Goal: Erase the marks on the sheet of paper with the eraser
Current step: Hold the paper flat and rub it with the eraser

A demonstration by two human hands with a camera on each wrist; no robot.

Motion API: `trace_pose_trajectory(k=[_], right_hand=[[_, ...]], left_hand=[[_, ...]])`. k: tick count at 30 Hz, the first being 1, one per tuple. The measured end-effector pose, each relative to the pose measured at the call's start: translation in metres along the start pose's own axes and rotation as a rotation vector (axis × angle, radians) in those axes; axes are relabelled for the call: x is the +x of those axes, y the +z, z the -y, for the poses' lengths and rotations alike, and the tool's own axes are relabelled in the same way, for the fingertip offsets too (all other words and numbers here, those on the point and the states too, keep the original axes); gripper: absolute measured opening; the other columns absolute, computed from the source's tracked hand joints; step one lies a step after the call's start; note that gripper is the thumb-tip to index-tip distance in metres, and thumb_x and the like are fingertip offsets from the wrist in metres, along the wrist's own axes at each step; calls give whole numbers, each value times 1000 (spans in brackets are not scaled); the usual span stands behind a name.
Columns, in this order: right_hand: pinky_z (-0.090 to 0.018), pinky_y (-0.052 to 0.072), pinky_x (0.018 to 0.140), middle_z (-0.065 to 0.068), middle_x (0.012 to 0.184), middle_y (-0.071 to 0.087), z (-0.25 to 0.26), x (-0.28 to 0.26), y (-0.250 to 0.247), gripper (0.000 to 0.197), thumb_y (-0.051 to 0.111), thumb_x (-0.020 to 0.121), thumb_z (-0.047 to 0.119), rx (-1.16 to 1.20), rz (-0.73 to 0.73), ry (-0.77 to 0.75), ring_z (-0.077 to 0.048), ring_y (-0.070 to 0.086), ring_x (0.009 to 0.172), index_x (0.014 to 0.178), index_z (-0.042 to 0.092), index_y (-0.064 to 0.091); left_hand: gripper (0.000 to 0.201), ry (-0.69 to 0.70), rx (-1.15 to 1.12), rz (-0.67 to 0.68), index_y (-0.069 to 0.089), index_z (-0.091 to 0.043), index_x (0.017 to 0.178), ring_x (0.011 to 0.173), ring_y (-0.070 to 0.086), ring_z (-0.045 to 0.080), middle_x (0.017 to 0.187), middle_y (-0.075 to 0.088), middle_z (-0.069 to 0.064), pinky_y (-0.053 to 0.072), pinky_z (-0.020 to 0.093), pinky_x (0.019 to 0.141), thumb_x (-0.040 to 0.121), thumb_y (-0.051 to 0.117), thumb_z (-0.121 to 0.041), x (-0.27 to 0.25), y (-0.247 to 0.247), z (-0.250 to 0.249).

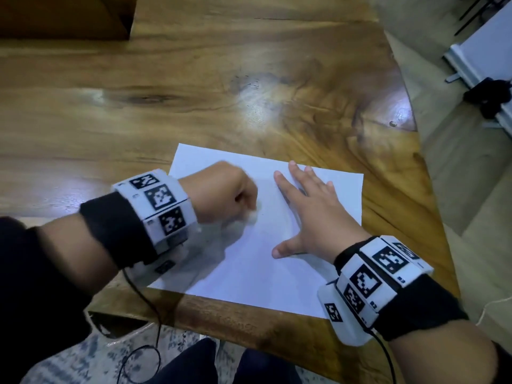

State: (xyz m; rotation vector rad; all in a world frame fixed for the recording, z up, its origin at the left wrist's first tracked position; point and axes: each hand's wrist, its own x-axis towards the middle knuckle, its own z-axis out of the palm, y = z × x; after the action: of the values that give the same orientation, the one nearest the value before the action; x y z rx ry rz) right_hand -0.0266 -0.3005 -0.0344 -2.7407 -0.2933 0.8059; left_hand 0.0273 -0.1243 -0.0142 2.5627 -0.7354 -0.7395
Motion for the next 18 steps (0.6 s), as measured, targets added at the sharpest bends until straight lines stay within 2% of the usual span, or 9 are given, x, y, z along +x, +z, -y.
trace_pose_trajectory(k=[2,4,7,9,10,12,15,17,18], right_hand=[[-38,-14,113,8,154,-29,0,-1,-1,130,80,60,56,4,1,0,-13,-27,141,149,34,-13],[-38,-13,114,8,154,-28,0,-2,-1,130,80,59,56,10,-5,-4,-13,-26,141,149,33,-12],[-39,-12,114,8,155,-27,0,-1,-1,131,80,58,56,12,-11,-6,-14,-25,142,150,33,-10],[-38,-13,114,8,155,-27,0,-1,0,131,81,57,56,20,-14,-6,-14,-25,142,150,33,-9],[-38,-13,114,7,155,-27,0,-1,0,132,81,57,56,20,-16,-8,-14,-25,142,150,32,-9],[-39,-12,114,8,155,-25,0,-1,0,132,81,57,55,21,-22,-9,-14,-24,142,150,32,-9],[-39,-10,116,8,156,-22,2,-1,-1,136,83,56,54,25,-35,9,-13,-21,143,151,24,-10],[-38,-9,116,9,156,-22,2,-1,-2,138,83,55,54,23,-28,23,-12,-20,143,150,20,-11],[-38,-9,116,9,156,-22,1,-1,-1,138,83,56,54,23,-27,23,-12,-20,143,150,19,-12]], left_hand=[[7,-59,-13,-186,68,-13,82,73,51,18,76,59,1,34,22,64,76,66,-15,21,-8,-4],[8,-94,2,-278,65,-10,83,76,46,18,77,55,3,37,24,67,77,65,-16,31,-9,-10],[3,-23,27,-133,64,-13,78,69,47,18,71,55,0,31,24,55,76,65,-16,14,1,-10],[4,26,47,6,67,-17,78,64,48,13,68,56,-4,30,15,51,74,67,-17,5,3,-9],[7,32,46,7,68,-18,80,64,48,11,68,56,-6,29,14,50,74,66,-15,7,1,-9],[10,-18,25,-113,69,-14,84,69,47,14,71,54,-4,25,22,51,75,64,-11,22,-8,-13],[9,-83,6,-259,67,-10,83,72,47,16,71,53,-1,26,18,57,77,65,-16,35,-11,-21],[4,-40,-8,-194,67,-13,78,68,47,16,65,52,-3,30,17,54,77,64,-15,23,1,-23],[3,-3,7,-126,66,-14,76,66,46,16,62,50,-5,31,12,51,77,64,-16,14,7,-24]])
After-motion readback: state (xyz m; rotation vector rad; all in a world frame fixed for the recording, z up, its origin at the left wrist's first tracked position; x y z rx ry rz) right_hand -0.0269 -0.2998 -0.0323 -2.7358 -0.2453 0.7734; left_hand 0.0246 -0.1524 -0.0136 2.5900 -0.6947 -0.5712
